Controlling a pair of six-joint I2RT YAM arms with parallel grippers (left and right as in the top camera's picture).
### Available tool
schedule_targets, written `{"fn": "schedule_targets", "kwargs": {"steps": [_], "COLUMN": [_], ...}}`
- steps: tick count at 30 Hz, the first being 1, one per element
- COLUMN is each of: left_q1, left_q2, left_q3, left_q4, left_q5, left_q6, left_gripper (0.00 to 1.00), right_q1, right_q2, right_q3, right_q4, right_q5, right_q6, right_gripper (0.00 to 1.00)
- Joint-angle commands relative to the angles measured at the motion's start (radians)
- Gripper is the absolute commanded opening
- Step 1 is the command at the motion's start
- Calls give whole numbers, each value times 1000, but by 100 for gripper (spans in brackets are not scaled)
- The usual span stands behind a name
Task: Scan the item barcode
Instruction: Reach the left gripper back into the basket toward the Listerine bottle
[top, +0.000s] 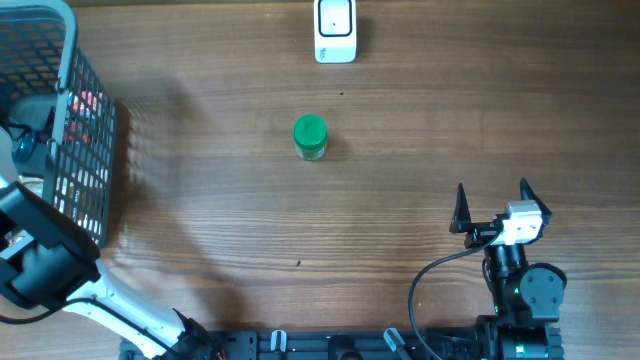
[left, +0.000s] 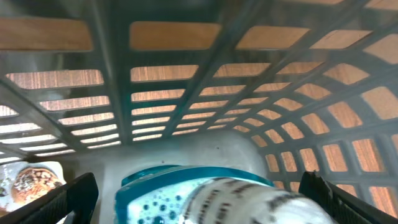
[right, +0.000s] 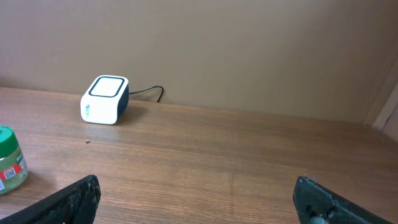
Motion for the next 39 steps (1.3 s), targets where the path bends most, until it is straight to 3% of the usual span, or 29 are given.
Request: {"fn": "schedule_targets", "kwargs": {"steps": [1, 6, 17, 21, 25, 29, 33, 34, 36, 37, 39], "left_q1": [-8, -8, -8, -8, -8, -8, -8, -8, -9, -10, -10], "left_q2": [10, 10, 10, 10, 10, 10, 10, 10, 10, 10, 10], "left_q3": [8, 8, 8, 8, 8, 6, 6, 6, 6, 6, 6], "left_q4": [11, 10, -36, -49, -103, -129, -151, -152, -151, -151, -162], "left_q5": [-21, -21, -21, -21, -20, -15, 0, 3, 12, 14, 40], "left_q6": [-13, -13, -13, -19, -104, -177, -235, -249, -250, -249, -248], "left_gripper": [98, 67, 64, 53, 65, 88, 84, 73, 68, 69, 88], "right_q1": [7, 7, 7, 7, 7, 7, 7, 7, 7, 7, 7], "right_q2": [-6, -6, -6, -6, -6, -6, -6, -6, -6, -6, -6], "right_q3": [-1, -1, -1, -1, -1, 0, -1, -1, -1, -1, -1], "right_q4": [2, 2, 2, 2, 2, 2, 2, 2, 2, 2, 2], "right_q5": [6, 6, 6, 6, 6, 6, 6, 6, 6, 6, 6], "right_q6": [-9, -9, -9, -9, -9, -9, -9, -9, -9, -9, -9], "right_gripper": [100, 100, 100, 100, 100, 100, 100, 100, 100, 100, 100]}}
